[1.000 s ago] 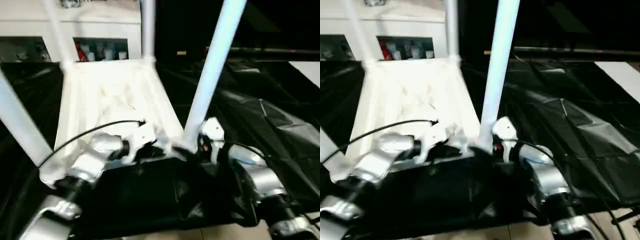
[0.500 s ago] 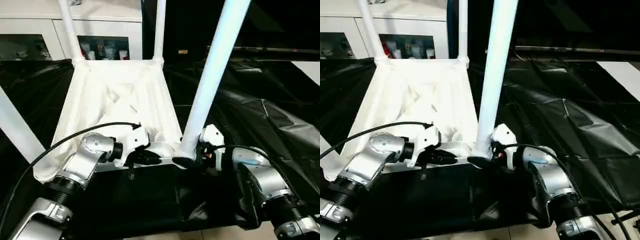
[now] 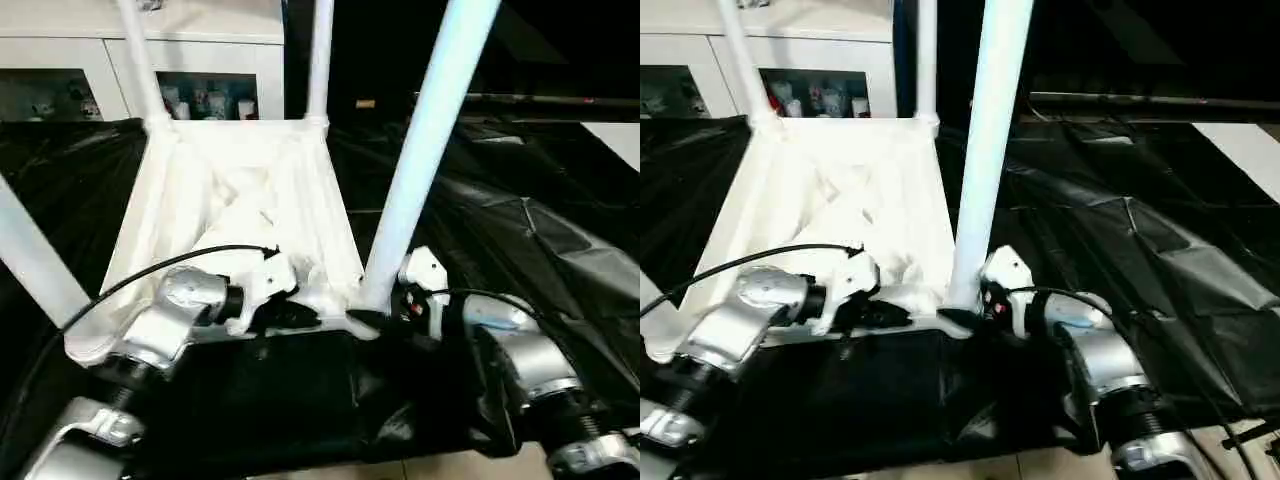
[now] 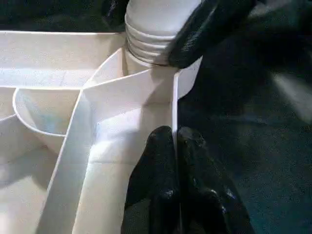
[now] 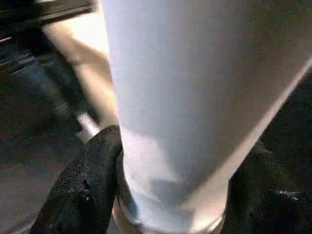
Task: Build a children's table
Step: Rotate leg to tighten
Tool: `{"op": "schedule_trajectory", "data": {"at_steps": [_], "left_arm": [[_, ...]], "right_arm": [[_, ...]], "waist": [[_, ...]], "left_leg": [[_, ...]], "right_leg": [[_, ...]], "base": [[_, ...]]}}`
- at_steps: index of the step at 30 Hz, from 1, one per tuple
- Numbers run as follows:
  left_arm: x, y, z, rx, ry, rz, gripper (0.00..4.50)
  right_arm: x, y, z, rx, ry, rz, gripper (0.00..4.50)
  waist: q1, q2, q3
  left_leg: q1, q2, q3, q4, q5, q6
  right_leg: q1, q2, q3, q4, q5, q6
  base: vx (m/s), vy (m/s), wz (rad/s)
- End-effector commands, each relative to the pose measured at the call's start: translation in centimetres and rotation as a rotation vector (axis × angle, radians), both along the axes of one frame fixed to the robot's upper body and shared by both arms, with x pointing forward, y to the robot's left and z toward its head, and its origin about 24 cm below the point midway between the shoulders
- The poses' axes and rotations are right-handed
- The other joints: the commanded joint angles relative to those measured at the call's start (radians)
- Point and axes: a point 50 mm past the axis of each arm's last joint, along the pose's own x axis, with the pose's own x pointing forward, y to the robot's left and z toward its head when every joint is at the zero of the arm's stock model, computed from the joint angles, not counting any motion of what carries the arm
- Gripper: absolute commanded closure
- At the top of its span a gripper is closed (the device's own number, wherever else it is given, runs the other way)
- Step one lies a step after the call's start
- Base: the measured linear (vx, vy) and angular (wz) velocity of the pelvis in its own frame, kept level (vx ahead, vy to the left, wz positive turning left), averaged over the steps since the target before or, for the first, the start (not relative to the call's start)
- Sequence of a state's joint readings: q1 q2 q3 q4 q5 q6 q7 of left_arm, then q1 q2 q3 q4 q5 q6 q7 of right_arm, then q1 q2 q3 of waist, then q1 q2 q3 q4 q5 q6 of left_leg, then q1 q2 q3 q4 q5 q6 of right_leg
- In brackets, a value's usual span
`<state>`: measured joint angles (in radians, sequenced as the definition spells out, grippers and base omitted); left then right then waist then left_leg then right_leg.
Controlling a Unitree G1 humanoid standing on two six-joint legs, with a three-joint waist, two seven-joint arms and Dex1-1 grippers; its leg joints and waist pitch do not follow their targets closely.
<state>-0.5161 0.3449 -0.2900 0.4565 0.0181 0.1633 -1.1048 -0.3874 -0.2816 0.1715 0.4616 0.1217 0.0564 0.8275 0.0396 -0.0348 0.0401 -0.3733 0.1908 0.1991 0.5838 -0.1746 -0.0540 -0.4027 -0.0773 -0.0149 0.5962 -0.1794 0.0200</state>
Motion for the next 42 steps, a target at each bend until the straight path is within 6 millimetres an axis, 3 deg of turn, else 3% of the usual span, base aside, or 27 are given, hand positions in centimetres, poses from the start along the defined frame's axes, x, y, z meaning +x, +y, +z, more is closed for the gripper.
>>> {"op": "schedule_trajectory", "data": {"at_steps": [1, 3, 5, 6, 8, 9, 10, 11, 12, 13, 16, 17, 18, 21, 24, 27, 29, 33, 37, 42], "left_arm": [[0.4, -1.4, -1.0, -0.024, 0.001, 0.095, 4.5], [0.6, -2.8, -1.5, -0.006, -0.003, 0.117, 4.5], [0.7, -4.4, -1.8, -0.006, -0.003, 0.139, 4.5], [0.7, -4.4, -1.8, -0.006, -0.003, 0.139, 4.5], [1.0, -6.4, -1.9, -0.007, -0.023, 0.18, 4.5], [1.1, -7.4, -1.8, -0.003, -0.039, 0.195, 4.5], [1.1, -7.4, -1.8, -0.003, -0.039, 0.195, 4.5], [1.2, -7.8, -1.6, -0.003, -0.057, 0.182, 4.5], [1.3, -7.8, -1.4, -0.009, -0.065, 0.177, 4.5], [1.4, -7.8, -1.3, -0.013, -0.069, 0.177, 4.5], [1.4, -6.7, -1.1, -0.026, -0.07, 0.145, 4.5], [1.3, -6.2, -1.1, -0.032, -0.064, 0.135, 4.5], [1.2, -5.8, -1.1, -0.037, -0.062, 0.122, 4.5], [0.8, -4.8, -1.0, -0.055, -0.057, 0.067, 4.5], [0.2, -3.7, -0.8, -0.079, -0.03, -0.001, 4.5], [-0.6, -1.9, -0.6, -0.079, 0.014, -0.077, 4.5], [-0.9, -1.1, -0.4, -0.083, 0.038, -0.095, 4.5], [-1.0, 0.0, -0.3, -0.075, 0.052, -0.103, 4.5], [-0.9, 0.6, -0.1, -0.063, 0.042, -0.084, 4.5], [-1.0, 0.7, 0.1, -0.071, 0.043, -0.088, 4.5]], "right_arm": [[0.4, -0.6, -1.8, -0.066, 0.048, -0.204, 1.82], [0.7, 0.0, -2.4, -0.018, 0.08, -0.358, 1.83], [0.9, 0.7, -2.9, 0.01, 0.11, -0.478, 1.83], [0.9, 0.7, -2.9, 0.01, 0.11, -0.478, 1.83], [1.2, 2.1, -3.2, 0.037, 0.127, -0.553, 1.83], [1.3, 3.2, -3.0, 0.067, 0.123, -0.56, 1.83], [1.3, 3.2, -3.0, 0.067, 0.123, -0.56, 1.83], [1.5, 4.0, -2.4, 0.106, 0.109, -0.534, 1.83], [1.6, 4.3, -2.1, 0.136, 0.114, -0.509, 1.83], [1.6, 4.4, -1.9, 0.151, 0.119, -0.5, 1.48], [1.8, 4.3, -0.7, 0.187, 0.081, -0.424, 1.11], [1.9, 4.1, -0.3, 0.189, 0.074, -0.398, 1.11], [1.9, 3.9, 0.0, 0.189, 0.069, -0.362, 1.04], [1.6, 3.3, 0.5, 0.168, 0.067, -0.239, 0.73], [0.8, 2.4, 0.7, 0.123, 0.073, -0.081, 0.73], [-0.5, 0.5, 0.9, 0.048, 0.107, 0.089, 0.73], [-1.0, -0.4, 0.9, 0.007, 0.126, 0.149, 0.73], [-1.4, -1.2, 0.8, -0.051, 0.145, 0.196, 0.73], [-1.3, -1.1, 0.8, -0.053, 0.145, 0.194, 0.73], [-1.0, -0.8, 1.1, -0.027, 0.141, 0.187, 1.08]], "waist": [[-0.004, -0.012, -0.042], [-0.009, -0.006, -0.04], [-0.01, -0.01, -0.04], [-0.01, -0.007, -0.038], [-0.013, -0.002, -0.036], [-0.016, 0.005, -0.038], [-0.019, 0.003, -0.038], [-0.018, 0.001, -0.042], [-0.017, 0.002, -0.043], [-0.016, -0.003, -0.042], [-0.013, -0.007, -0.045], [-0.012, -0.009, -0.05], [-0.011, -0.014, -0.051], [-0.006, -0.012, -0.049], [0.0, -0.009, -0.048], [0.007, -0.009, -0.052], [0.01, -0.014, -0.053], [0.014, -0.013, -0.054], [0.017, -0.015, -0.053], [0.017, -0.013, -0.052]], "left_leg": [[0.019, 0.034, -0.022, -0.078, -0.365, -0.02], [0.023, 0.031, -0.026, -0.078, -0.394, -0.033], [0.023, 0.032, -0.03, -0.079, -0.411, -0.033], [0.031, 0.03, -0.03, -0.077, -0.435, -0.035], [0.041, 0.029, -0.033, -0.075, -0.487, -0.042], [0.043, 0.027, -0.037, -0.077, -0.508, -0.048], [0.041, 0.029, -0.037, -0.08, -0.516, -0.048], [0.036, 0.03, -0.04, -0.085, -0.508, -0.043], [0.034, 0.029, -0.037, -0.087, -0.501, -0.034], [0.033, 0.028, -0.035, -0.087, -0.501, -0.026], [0.023, 0.028, -0.036, -0.09, -0.467, -0.007], [0.012, 0.028, -0.037, -0.091, -0.425, 0.005], [0.008, 0.029, -0.036, -0.091, -0.401, 0.012], [0.008, 0.031, -0.027, -0.087, -0.353, 0.037], [0.012, 0.034, -0.024, -0.085, -0.345, 0.044], [0.013, 0.038, -0.023, -0.084, -0.309, 0.054], [0.013, 0.039, -0.018, -0.081, -0.27, 0.069], [0.011, 0.039, -0.016, -0.078, -0.222, 0.079], [0.013, 0.037, -0.015, -0.077, -0.226, 0.074], [0.015, 0.038, -0.017, -0.081, -0.254, 0.049]], "right_leg": [[0.014, -0.052, 0.024, -0.089, -0.463, -0.155], [0.008, -0.054, 0.023, -0.098, -0.54, -0.128], [0.008, -0.056, 0.021, -0.106, -0.582, -0.105], [-0.001, -0.054, 0.02, -0.112, -0.608, -0.098], [-0.012, -0.052, 0.015, -0.122, -0.653, -0.082], [-0.009, -0.051, 0.011, -0.121, -0.647, -0.078], [-0.007, -0.05, 0.01, -0.123, -0.637, -0.077], [0.003, -0.051, 0.008, -0.12, -0.598, -0.08], [0.003, -0.051, 0.011, -0.121, -0.568, -0.085], [0.0, -0.049, 0.013, -0.121, -0.555, -0.089], [0.01, -0.056, 0.014, -0.115, -0.53, -0.096], [0.021, -0.058, 0.016, -0.106, -0.491, -0.1], [0.023, -0.059, 0.016, -0.105, -0.467, -0.105], [0.021, -0.06, 0.02, -0.1, -0.406, -0.135], [0.02, -0.06, 0.021, -0.099, -0.407, -0.148], [0.026, -0.059, 0.021, -0.09, -0.35, -0.165], [0.025, -0.056, 0.021, -0.082, -0.273, -0.193], [0.029, -0.057, 0.02, -0.072, -0.214, -0.217], [0.03, -0.059, 0.02, -0.073, -0.236, -0.217], [0.029, -0.059, 0.02, -0.077, -0.29, -0.199]], "base": [[0.0, 0.0, 0.0], [0.0, 0.0, 0.0], [0.0, 0.0, 0.0], [0.0, 0.0, 0.0], [0.0, 0.0, 0.0], [0.0, 0.0, 0.0], [0.0, 0.0, 0.0], [0.0, 0.0, 0.0], [0.0, 0.0, 0.0], [0.0, 0.0, 0.0], [0.0, 0.0, 0.0], [0.0, 0.0, 0.0], [0.0, 0.0, 0.0], [0.0, 0.0, 0.0], [0.0, 0.0, 0.0], [0.0, 0.0, 0.0], [0.0, 0.0, 0.0], [0.0, 0.0, 0.0], [0.0, 0.0, 0.0], [0.0, 0.0, 0.0]]}}
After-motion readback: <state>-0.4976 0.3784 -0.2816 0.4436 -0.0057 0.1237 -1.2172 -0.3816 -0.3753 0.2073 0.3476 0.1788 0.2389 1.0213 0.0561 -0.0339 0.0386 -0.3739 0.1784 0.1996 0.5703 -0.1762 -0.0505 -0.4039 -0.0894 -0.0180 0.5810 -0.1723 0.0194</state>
